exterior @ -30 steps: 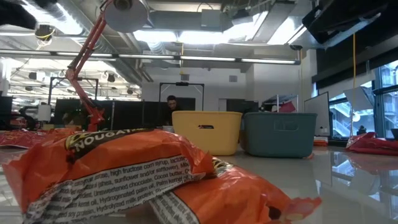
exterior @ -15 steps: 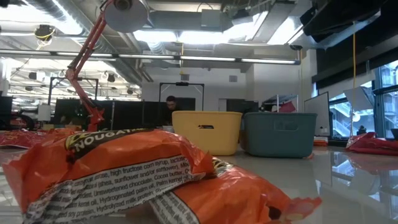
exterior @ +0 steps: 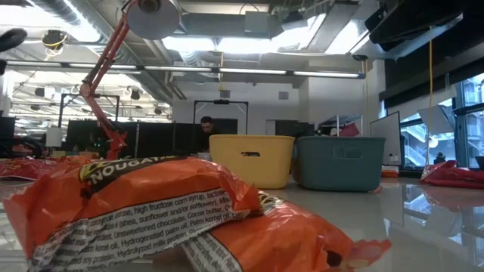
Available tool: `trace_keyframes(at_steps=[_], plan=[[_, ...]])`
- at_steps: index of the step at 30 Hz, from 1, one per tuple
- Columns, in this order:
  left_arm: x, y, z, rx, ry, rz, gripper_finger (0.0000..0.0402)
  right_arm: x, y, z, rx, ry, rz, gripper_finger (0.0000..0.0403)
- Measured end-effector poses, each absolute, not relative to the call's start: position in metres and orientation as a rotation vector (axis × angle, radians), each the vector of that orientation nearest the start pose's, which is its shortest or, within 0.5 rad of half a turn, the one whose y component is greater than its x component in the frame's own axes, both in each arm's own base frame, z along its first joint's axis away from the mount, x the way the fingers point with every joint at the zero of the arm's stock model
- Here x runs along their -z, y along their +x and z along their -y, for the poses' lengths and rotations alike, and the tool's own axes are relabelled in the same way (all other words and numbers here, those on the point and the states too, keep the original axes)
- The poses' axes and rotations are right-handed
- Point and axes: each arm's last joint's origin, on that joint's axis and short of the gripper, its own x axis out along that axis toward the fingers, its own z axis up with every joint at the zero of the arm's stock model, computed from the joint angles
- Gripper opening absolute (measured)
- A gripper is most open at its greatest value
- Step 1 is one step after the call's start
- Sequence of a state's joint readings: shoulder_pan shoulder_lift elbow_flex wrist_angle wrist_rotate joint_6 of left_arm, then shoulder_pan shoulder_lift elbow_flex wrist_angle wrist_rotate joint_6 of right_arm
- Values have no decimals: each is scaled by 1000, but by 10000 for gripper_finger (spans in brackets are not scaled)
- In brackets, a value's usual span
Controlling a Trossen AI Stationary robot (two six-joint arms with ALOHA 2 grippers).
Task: Sort candy
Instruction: Move the orange bin to the center of the table
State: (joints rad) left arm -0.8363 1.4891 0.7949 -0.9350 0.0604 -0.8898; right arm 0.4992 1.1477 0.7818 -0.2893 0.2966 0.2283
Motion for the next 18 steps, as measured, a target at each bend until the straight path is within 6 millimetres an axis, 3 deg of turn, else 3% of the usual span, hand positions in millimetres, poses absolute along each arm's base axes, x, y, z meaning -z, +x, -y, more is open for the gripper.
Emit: trace_keyframes(at_steps=[6, 13, 18], plan=[[-155, 147, 162, -34, -105, -1687, 150, -254, 213, -106, -124, -54, -619, 7], [-155, 153, 160, 3, -114, -1673, 14, -255, 213, -105, -117, -68, -616, 7], [-156, 157, 157, 8, -174, -1712, 3, -255, 213, -105, -116, -63, -616, 7]])
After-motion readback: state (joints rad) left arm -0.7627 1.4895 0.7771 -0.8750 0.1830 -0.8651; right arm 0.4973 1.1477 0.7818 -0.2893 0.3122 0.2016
